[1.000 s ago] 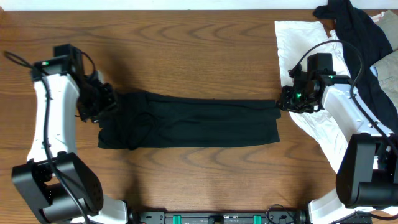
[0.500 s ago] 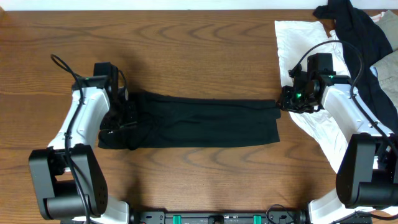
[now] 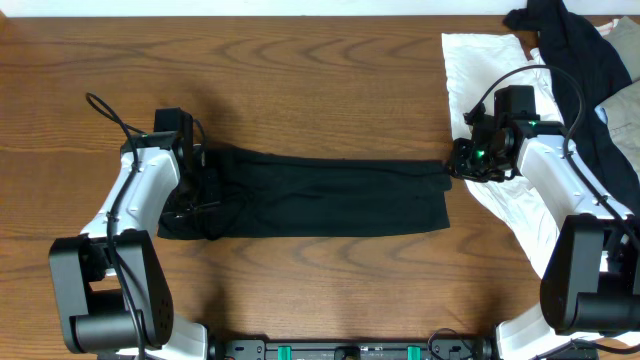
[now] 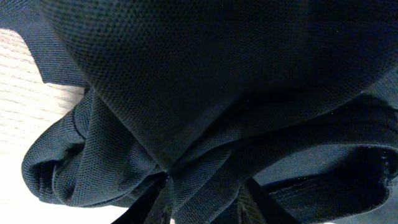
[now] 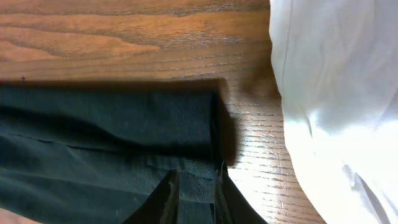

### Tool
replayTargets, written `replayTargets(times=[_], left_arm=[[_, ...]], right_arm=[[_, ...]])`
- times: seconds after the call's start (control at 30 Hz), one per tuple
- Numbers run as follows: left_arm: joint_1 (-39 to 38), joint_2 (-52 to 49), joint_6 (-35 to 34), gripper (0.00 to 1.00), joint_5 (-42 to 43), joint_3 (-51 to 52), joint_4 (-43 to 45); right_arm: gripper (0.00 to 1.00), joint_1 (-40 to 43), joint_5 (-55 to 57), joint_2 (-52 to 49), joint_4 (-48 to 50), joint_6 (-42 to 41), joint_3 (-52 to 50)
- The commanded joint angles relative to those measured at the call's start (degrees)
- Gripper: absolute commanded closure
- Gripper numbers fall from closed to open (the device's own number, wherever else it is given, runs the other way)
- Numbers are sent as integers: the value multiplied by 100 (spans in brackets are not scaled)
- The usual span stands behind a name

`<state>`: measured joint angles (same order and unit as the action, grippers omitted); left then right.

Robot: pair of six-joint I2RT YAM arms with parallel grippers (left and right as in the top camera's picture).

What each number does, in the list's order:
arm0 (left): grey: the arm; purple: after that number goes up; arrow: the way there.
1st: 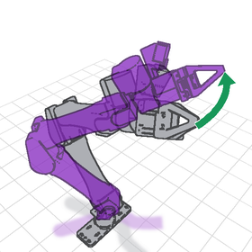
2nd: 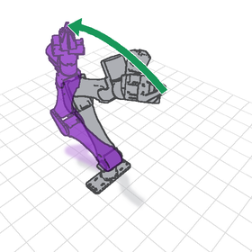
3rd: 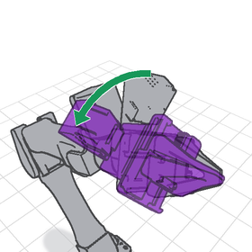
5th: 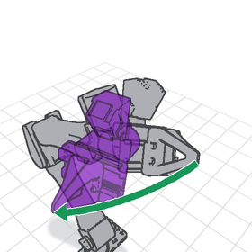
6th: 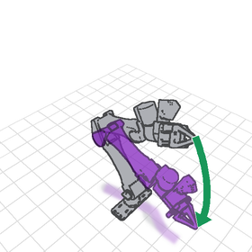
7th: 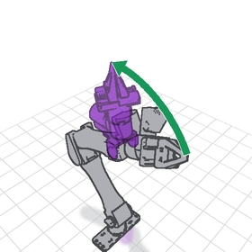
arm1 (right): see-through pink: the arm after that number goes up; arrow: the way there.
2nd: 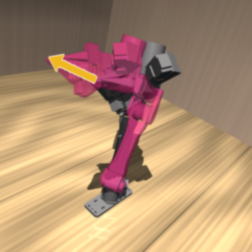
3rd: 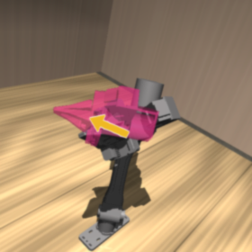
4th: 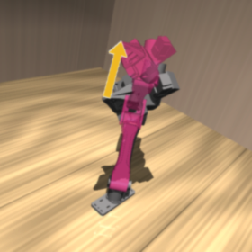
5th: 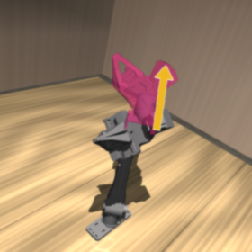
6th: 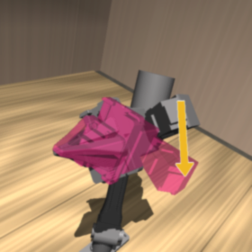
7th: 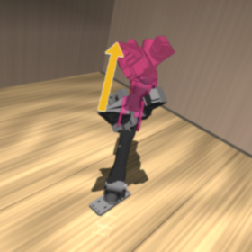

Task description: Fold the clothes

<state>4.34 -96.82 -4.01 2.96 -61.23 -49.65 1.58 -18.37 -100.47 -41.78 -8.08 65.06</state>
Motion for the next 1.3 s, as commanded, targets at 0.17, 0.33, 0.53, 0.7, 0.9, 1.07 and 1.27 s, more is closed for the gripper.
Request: replayTargets(times=[0.17,0.33,0.53,0.7,0.9,1.07,1.27], left_arm=[[-87,55,44,56,-46,114,-48],[-352,55,258,52,-120,114,59],[-656,55,291,51,-695,114,127],[-656,52,289,52,-785,114,160],[-656,-81,289,52,-859,114,313],[-656,-232,238,92,-855,114,286],[-669,-149,72,94,-658,2,-66]], right_arm=[[82,37,17,103,2,48,-2],[82,37,17,103,4,48,-2],[82,37,17,103,17,107,-2],[82,37,17,103,15,111,-2],[83,37,15,103,15,109,-2],[84,37,15,103,-13,111,-2],[85,37,17,103,-24,111,-2]])
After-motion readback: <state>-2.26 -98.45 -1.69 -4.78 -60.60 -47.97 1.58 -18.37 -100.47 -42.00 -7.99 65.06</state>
